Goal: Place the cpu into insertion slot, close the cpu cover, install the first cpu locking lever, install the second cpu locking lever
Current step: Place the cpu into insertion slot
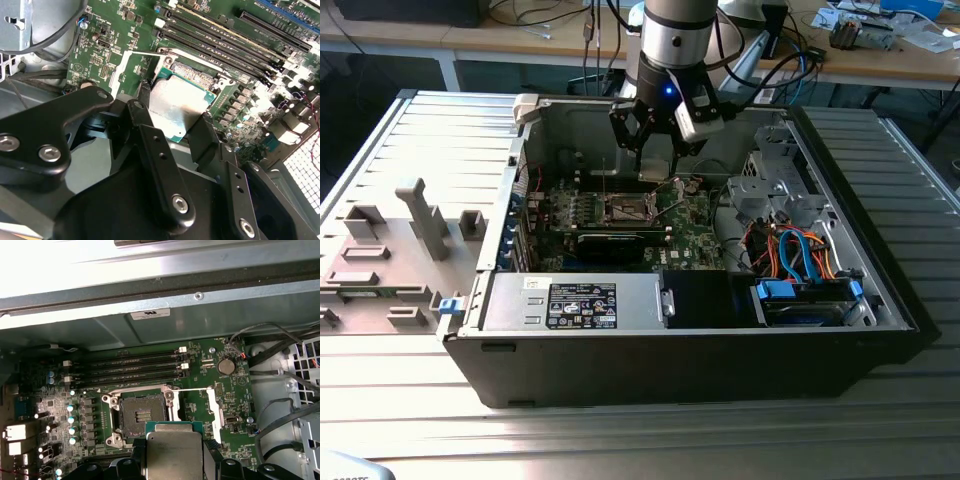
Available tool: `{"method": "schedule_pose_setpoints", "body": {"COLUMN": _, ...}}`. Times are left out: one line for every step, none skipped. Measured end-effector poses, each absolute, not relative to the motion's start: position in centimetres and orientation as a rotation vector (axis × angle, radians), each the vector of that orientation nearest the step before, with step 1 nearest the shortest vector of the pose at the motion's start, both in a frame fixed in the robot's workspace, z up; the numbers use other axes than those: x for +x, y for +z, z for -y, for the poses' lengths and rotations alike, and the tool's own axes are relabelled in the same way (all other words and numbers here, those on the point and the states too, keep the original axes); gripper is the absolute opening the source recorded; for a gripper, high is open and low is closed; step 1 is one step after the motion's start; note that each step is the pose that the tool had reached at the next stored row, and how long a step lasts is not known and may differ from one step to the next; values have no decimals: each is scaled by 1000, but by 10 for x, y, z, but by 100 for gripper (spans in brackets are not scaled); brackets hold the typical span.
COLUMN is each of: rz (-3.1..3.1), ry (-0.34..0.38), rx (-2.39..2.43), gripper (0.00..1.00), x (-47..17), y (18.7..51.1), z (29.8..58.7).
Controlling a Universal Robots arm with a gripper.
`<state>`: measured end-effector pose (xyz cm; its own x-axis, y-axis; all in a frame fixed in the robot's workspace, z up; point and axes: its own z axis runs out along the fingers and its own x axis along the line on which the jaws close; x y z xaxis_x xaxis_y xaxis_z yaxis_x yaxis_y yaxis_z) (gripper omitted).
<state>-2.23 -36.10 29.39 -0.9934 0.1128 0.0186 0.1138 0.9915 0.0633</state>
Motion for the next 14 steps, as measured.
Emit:
{"method": "schedule_pose_setpoints", "body": {"rz": 3120, "ry": -100, "rx": -179, "gripper": 54, "x": -22, "y": 294, "z": 361}}
{"method": "schedule_pose_setpoints", "body": {"rz": 3120, "ry": -100, "rx": -180, "gripper": 54, "x": -22, "y": 294, "z": 361}}
{"method": "schedule_pose_setpoints", "body": {"rz": 3120, "ry": -100, "rx": -180, "gripper": 54, "x": -22, "y": 294, "z": 361}}
{"method": "schedule_pose_setpoints", "body": {"rz": 3120, "ry": -101, "rx": -181, "gripper": 54, "x": -22, "y": 294, "z": 361}}
{"method": "schedule_pose_setpoints", "body": {"rz": 3120, "ry": -100, "rx": -182, "gripper": 54, "x": -22, "y": 294, "z": 361}}
{"method": "schedule_pose_setpoints", "body": {"rz": 3120, "ry": -100, "rx": -182, "gripper": 54, "x": -22, "y": 294, "z": 361}}
{"method": "schedule_pose_setpoints", "body": {"rz": 3120, "ry": -100, "rx": -183, "gripper": 54, "x": -22, "y": 294, "z": 361}}
{"method": "schedule_pose_setpoints", "body": {"rz": 3120, "ry": -100, "rx": -184, "gripper": 54, "x": -22, "y": 294, "z": 361}}
{"method": "schedule_pose_setpoints", "body": {"rz": 3120, "ry": -100, "rx": -185, "gripper": 54, "x": -22, "y": 293, "z": 361}}
{"method": "schedule_pose_setpoints", "body": {"rz": 3119, "ry": -100, "rx": -190, "gripper": 54, "x": -22, "y": 293, "z": 361}}
{"method": "schedule_pose_setpoints", "body": {"rz": 3119, "ry": -100, "rx": -198, "gripper": 54, "x": -22, "y": 293, "z": 361}}
{"method": "schedule_pose_setpoints", "body": {"rz": 3119, "ry": -100, "rx": -207, "gripper": 54, "x": -22, "y": 293, "z": 361}}
{"method": "schedule_pose_setpoints", "body": {"rz": 3118, "ry": -101, "rx": -212, "gripper": 54, "x": -22, "y": 293, "z": 361}}
{"method": "schedule_pose_setpoints", "body": {"rz": 3118, "ry": -101, "rx": -214, "gripper": 54, "x": -22, "y": 293, "z": 361}}
